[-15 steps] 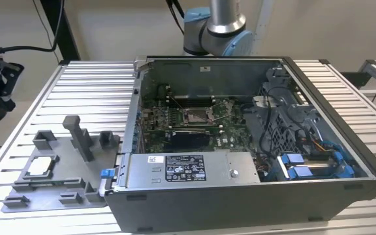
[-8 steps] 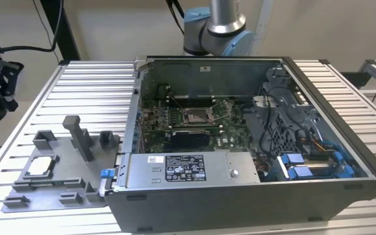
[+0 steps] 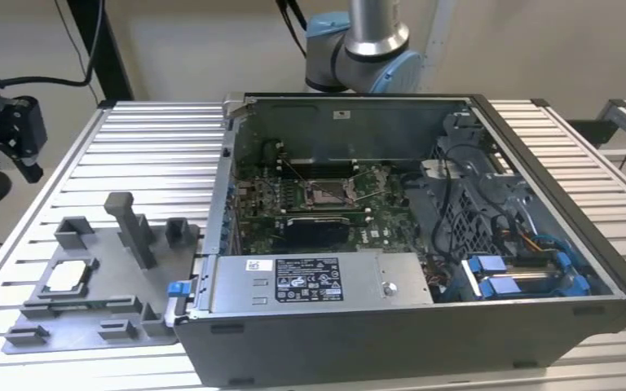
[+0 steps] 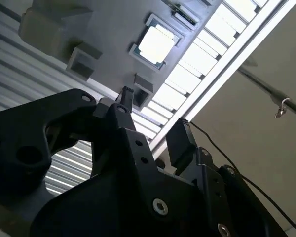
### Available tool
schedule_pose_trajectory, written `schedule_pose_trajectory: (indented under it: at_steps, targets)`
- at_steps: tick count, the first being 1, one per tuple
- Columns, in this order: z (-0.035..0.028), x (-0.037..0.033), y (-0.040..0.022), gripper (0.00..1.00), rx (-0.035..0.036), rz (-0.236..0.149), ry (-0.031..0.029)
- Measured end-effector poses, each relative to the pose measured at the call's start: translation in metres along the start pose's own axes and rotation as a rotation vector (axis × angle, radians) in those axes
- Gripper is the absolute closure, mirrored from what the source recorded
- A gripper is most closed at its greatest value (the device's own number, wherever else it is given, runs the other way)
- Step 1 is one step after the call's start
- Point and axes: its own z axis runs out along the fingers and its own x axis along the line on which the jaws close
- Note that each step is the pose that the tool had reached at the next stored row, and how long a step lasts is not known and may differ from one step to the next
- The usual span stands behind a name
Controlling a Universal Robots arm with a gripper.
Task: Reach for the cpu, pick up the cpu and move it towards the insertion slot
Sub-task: 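Reach for the cpu, then pick up the cpu and move it towards the insertion slot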
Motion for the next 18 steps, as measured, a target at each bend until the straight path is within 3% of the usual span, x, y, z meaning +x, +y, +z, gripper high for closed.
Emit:
schedule_pose_trajectory:
  at_steps: [6,18]
  targets:
    - [0.0005,0.0009,0.0,1.0,-0.0001,0.0,-0.0002]
    - [0.0217,0.0036,-0.0009,1.0,-0.0004,0.0,-0.0001]
